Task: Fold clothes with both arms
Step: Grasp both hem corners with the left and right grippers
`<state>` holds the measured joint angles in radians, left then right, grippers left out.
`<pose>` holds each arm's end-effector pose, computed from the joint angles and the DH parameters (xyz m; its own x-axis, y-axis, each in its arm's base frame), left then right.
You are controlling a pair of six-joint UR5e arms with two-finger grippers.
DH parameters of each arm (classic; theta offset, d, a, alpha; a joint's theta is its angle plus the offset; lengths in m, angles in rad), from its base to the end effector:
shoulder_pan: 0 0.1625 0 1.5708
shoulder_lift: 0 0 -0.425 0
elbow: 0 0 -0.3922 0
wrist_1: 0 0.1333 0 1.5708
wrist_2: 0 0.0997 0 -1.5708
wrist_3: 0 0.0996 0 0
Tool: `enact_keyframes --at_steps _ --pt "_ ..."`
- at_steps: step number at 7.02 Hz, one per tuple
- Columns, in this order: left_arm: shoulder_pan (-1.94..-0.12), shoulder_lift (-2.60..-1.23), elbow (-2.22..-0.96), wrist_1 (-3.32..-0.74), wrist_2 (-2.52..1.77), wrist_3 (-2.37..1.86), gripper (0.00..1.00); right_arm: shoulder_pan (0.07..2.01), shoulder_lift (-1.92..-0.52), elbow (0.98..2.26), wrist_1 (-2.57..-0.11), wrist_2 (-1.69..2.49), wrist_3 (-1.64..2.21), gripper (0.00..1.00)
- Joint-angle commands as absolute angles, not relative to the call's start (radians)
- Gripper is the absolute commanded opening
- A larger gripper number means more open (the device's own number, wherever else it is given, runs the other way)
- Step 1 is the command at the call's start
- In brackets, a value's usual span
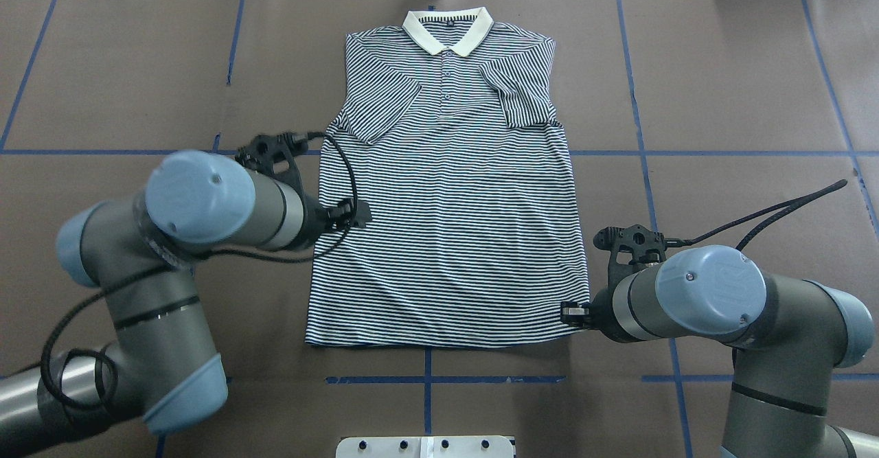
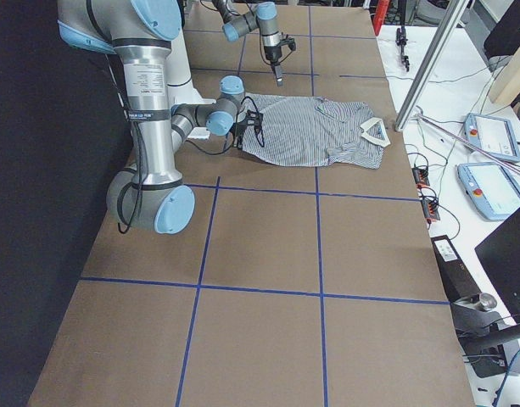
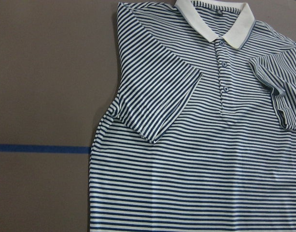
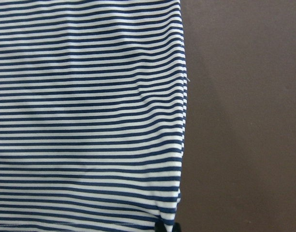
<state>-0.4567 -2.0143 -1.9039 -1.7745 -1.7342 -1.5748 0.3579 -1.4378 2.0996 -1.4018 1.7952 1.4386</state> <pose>0.4862 -0.3694 0.2434 0.4984 -0.2493 -0.8303 0.3158 0.9442 -0.0939 -0.4338 -0.2809 0.3346 0.6508 0.1062 0.7518 -0.1027 0.9934 -0.0514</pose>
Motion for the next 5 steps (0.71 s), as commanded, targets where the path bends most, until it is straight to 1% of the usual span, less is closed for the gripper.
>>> enact_keyframes --at_steps 1,3,5 --pt "-0.294 -1.976 -1.947 -1.654 -1.616 -1.78 0.99 0.373 -1.434 2.106 -1.399 1.799 1.437 0.0" --pt "-0.235 -1.961 -1.933 -1.637 -1.568 -1.845 0.97 0.402 -1.43 2.108 -1.399 1.827 1.437 0.0" --pt "-0.227 -1.947 -1.921 -1.629 -1.565 -1.848 0.94 0.408 -1.43 2.108 -1.399 1.833 1.437 0.0"
